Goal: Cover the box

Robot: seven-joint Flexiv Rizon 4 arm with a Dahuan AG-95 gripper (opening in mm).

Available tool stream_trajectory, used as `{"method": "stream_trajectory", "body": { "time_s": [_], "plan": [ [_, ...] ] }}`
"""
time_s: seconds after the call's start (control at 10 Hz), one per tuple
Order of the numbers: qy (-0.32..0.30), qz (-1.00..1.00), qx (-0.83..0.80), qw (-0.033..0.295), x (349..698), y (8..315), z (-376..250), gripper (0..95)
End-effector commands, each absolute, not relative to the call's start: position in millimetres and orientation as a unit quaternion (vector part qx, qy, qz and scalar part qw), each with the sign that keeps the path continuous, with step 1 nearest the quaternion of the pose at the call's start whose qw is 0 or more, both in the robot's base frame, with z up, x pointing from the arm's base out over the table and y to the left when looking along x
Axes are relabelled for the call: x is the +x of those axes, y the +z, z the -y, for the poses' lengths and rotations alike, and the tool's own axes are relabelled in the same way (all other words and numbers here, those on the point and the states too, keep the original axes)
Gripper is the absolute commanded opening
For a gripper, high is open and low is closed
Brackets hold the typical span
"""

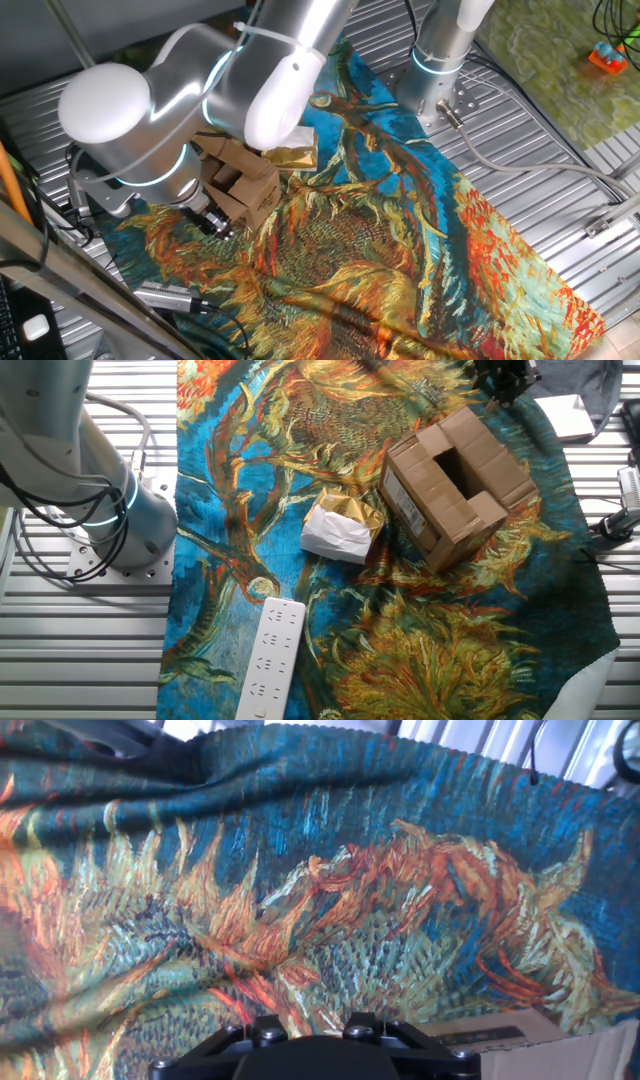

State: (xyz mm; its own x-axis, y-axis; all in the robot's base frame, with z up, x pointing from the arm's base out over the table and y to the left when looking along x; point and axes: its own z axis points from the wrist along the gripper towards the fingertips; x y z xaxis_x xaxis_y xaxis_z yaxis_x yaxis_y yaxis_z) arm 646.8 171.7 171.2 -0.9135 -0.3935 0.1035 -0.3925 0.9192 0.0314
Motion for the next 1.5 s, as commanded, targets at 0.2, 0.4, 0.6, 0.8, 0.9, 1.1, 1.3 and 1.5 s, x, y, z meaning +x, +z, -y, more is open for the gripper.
{"method": "stream_trajectory", "body": {
  "time_s": [0.2, 0.4, 0.6, 0.8, 0.9, 1.1, 1.3, 1.5],
  "plan": [
    [-0.009, 0.977, 0.208, 0.053, 649.2, 167.9, -168.7, 38.0],
    [-0.010, 0.977, 0.209, 0.052, 651.8, 165.2, -166.8, 38.0],
    [-0.009, 0.976, 0.211, 0.053, 648.9, 161.0, -160.7, 38.0],
    [-0.011, 0.974, 0.219, 0.051, 638.5, 153.5, -147.2, 38.0],
    [-0.009, 0.974, 0.220, 0.054, 634.4, 154.7, -142.5, 38.0],
    [-0.010, 0.973, 0.223, 0.058, 629.7, 162.9, -132.6, 38.0],
    [-0.010, 0.973, 0.225, 0.058, 620.1, 167.0, -122.4, 38.0],
    [-0.011, 0.972, 0.229, 0.057, 610.2, 162.2, -111.8, 38.0]
  ]
}}
